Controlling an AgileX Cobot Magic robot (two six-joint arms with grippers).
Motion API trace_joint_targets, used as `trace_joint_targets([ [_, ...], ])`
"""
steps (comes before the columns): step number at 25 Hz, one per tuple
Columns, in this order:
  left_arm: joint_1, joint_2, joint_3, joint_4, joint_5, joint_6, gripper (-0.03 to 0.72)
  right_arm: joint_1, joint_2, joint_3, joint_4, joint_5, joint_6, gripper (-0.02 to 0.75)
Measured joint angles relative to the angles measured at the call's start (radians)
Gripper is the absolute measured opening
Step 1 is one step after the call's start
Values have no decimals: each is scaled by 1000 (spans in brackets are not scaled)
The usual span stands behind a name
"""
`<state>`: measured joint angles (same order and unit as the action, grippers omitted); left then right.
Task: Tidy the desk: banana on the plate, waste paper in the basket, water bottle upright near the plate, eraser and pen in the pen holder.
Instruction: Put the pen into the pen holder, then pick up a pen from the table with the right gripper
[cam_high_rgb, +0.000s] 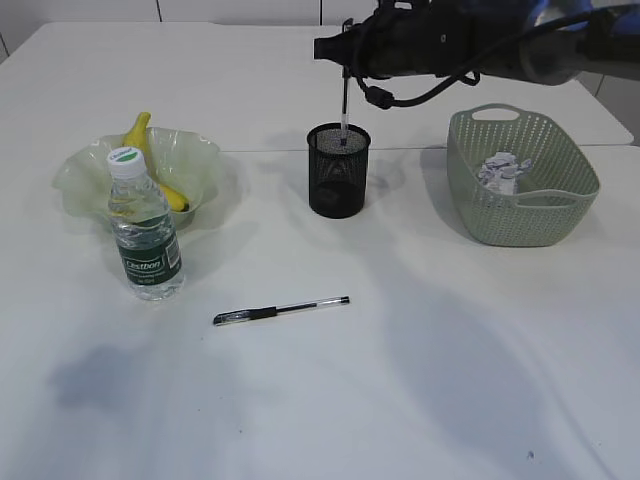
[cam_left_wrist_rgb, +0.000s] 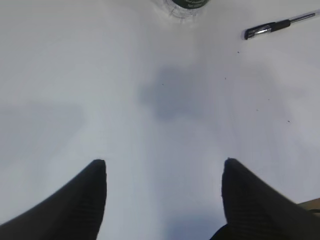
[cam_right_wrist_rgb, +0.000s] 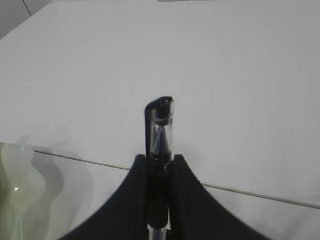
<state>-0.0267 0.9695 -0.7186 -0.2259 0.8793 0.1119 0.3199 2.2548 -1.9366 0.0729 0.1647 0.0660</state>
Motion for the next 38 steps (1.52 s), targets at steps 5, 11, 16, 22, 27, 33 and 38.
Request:
trace_joint_targets([
  [5,0,0,0,0,-2,0,490,0,29,0,0,-29,0,54],
  [11,0,0,0,0,-6,0,494,0,42,0,0,-34,0,54],
  [16,0,0,0,0,-6,0,503,0,42,0,0,-34,0,74],
  [22,0,0,0,0,-6,0,489,0,42,0,0,-34,0,199],
  [27,0,0,0,0,-6,0,480,0,42,0,6,-34,0,253],
  [33,0,0,0,0,-6,0,482,0,40,0,8,9,0,255],
  [38,0,0,0,0,-6,0,482,0,2,0,8,109,1,256],
])
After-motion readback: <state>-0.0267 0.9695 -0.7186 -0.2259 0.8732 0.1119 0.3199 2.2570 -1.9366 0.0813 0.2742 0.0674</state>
